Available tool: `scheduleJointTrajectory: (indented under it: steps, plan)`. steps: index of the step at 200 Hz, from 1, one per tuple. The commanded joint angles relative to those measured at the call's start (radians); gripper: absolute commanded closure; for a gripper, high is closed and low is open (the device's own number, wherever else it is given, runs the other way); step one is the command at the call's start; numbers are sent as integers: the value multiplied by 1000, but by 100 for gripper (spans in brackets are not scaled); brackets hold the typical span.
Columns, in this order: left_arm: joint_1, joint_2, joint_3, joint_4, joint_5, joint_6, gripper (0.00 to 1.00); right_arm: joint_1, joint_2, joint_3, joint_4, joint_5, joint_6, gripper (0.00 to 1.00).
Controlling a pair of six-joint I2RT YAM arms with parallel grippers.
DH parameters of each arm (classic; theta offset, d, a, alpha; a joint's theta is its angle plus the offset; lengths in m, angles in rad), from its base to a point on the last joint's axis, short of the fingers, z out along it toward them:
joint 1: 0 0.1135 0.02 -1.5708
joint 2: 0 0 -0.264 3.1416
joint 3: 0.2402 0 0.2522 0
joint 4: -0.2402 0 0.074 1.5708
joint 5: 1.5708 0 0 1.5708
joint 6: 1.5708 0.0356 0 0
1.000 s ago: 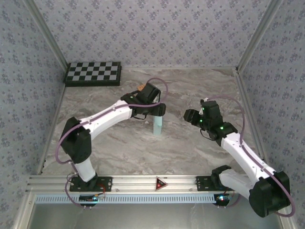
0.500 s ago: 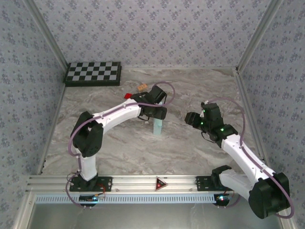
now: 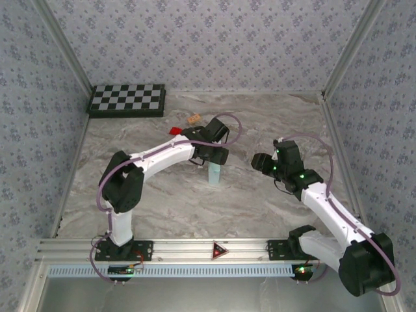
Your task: Fold the paper box
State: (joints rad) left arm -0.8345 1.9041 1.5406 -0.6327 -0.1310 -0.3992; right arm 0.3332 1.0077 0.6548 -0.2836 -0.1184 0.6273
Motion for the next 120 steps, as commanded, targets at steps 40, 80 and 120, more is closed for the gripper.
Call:
scheduleJointTrajectory:
  steps: [40, 80, 120]
  plan:
    - [-8, -4, 18, -40, -9, 68, 29, -8, 13, -11, 20, -17, -6, 48]
    - [-7, 0, 18, -41, -7, 176, 37, -7, 14, -12, 19, -16, -8, 48]
    - [9, -20, 9, -83, -14, 317, 42, -7, 14, -11, 15, -12, -8, 47]
